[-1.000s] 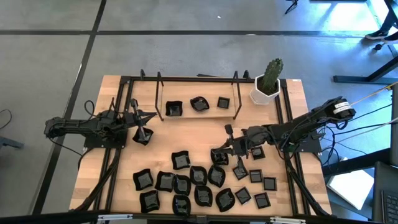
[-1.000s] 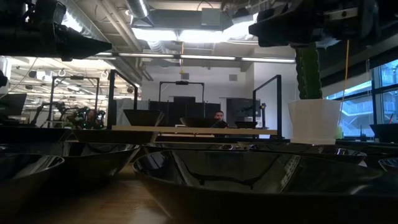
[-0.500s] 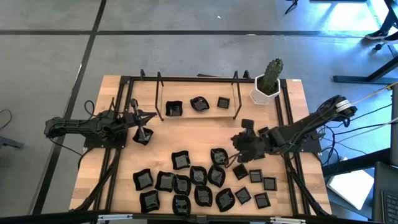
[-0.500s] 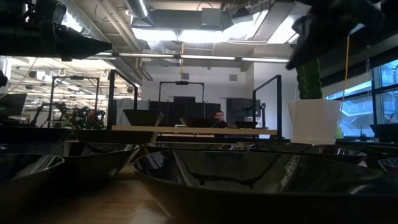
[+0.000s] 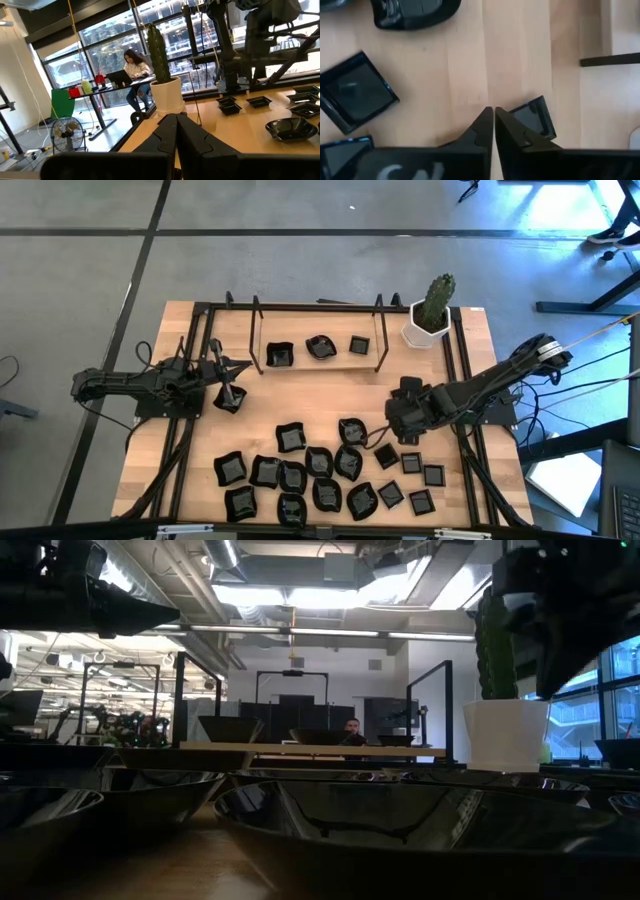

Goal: Pick & Place Mini shaped plates
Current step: Stack the black square plate on top of the black square plate on the shelf

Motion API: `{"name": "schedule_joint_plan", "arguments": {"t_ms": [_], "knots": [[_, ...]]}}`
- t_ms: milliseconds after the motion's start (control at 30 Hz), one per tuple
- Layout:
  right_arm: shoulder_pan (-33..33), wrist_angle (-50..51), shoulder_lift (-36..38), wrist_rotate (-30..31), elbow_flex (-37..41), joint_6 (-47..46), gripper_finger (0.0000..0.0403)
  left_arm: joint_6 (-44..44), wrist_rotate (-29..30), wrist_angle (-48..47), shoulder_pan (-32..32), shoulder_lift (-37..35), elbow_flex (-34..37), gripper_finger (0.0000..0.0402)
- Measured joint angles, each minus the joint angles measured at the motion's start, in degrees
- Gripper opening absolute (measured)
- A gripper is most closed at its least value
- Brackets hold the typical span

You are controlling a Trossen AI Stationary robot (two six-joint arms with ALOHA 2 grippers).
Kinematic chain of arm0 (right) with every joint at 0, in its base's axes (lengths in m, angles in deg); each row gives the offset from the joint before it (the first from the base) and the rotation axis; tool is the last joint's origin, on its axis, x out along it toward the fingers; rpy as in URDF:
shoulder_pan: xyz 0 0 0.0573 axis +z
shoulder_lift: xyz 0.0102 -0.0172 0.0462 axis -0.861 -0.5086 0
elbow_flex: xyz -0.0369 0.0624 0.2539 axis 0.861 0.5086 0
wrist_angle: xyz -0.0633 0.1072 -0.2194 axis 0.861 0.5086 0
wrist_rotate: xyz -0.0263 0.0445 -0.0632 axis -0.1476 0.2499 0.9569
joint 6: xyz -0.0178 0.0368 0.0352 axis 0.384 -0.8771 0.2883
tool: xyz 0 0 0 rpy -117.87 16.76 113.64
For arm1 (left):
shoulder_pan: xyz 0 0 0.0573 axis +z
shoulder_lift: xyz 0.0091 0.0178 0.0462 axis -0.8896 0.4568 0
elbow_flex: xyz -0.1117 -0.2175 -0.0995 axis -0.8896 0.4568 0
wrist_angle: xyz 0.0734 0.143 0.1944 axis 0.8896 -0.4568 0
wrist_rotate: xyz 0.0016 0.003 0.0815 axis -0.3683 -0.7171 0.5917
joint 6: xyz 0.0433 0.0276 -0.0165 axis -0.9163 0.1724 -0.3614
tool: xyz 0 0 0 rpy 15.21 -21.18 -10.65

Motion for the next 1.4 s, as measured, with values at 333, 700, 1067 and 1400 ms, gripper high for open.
{"name": "schedule_joint_plan", "arguments": {"t_ms": [333,700,1067,1400], "knots": [[-1.3,-0.8,0.0,-1.9,7.1,1.8,0.0143,0.3,0.0,0.0,0.0,0.0,0.0,0.0004],[-1.4,-4.6,0.0,-1.0,11.1,1.8,0.0195,0.4,0.0,0.0,0.0,0.0,0.0,0.0004],[-3.6,-10.9,0.0,1.5,16.5,1.6,0.0195,0.4,0.0,0.0,0.0,0.0,0.0,0.0004],[-5.6,-14.0,0.0,1.5,18.3,2.2,0.0195,0.0,0.0,0.0,0.0,0.0,0.0,0.0008]]}}
